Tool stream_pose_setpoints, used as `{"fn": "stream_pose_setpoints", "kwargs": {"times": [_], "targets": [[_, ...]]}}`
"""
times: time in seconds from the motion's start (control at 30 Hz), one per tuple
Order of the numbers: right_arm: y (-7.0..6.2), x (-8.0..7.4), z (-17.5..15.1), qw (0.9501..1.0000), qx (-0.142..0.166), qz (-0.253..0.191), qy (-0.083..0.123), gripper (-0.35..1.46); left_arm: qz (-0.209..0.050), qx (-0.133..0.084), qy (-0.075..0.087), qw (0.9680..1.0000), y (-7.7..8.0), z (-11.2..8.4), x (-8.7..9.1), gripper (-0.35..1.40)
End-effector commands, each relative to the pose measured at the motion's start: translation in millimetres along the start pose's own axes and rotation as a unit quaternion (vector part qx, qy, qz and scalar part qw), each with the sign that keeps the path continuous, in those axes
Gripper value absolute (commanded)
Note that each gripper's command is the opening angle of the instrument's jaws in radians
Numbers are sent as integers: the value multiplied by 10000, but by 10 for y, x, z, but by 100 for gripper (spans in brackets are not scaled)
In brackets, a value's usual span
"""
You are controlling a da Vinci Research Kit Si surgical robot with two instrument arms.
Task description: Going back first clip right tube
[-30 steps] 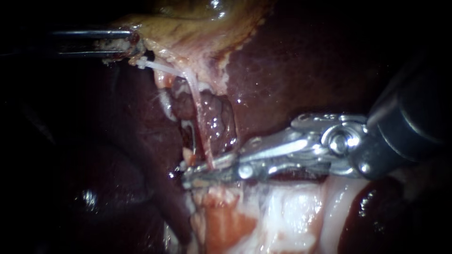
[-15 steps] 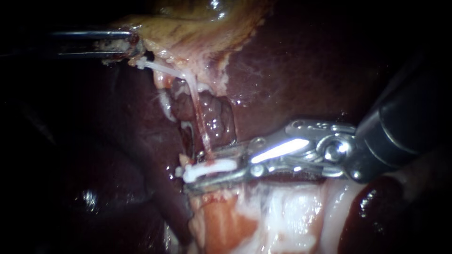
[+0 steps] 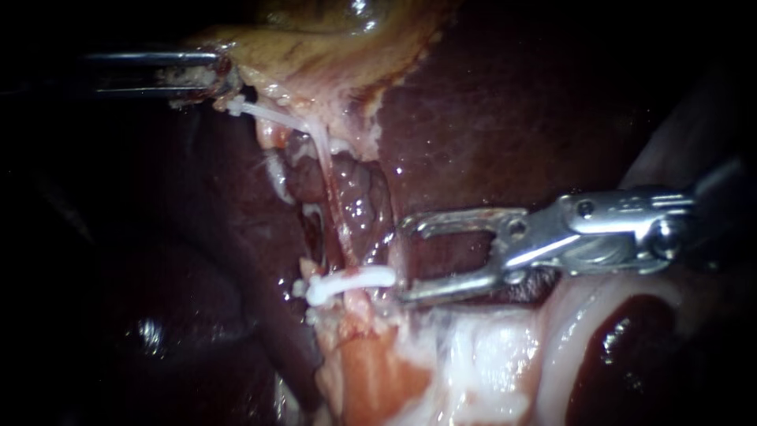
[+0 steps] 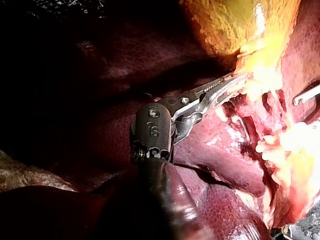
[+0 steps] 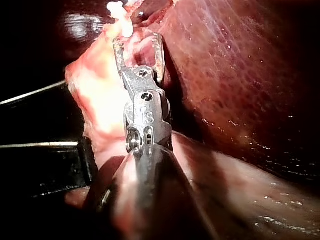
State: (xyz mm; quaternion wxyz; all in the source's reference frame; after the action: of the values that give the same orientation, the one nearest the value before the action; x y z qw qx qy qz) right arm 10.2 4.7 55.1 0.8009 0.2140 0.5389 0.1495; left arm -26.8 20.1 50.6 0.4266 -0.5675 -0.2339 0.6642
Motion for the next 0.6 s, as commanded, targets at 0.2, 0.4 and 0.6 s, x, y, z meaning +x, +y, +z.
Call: {"fn": "stream_pose_setpoints", "kwargs": {"times": [0.2,0.4,0.6], "targets": [[-2,-2,-22,9998,-12,-216,-10,50,-1,0,1,10000,0,1,0,-35],[1,4,-33,9996,-73,-284,-34,50,42,14,8,10000,-3,7,-4,-35],[1,4,-36,9995,-78,-306,-33,50,85,74,38,9999,-9,30,-18,-35]]}}
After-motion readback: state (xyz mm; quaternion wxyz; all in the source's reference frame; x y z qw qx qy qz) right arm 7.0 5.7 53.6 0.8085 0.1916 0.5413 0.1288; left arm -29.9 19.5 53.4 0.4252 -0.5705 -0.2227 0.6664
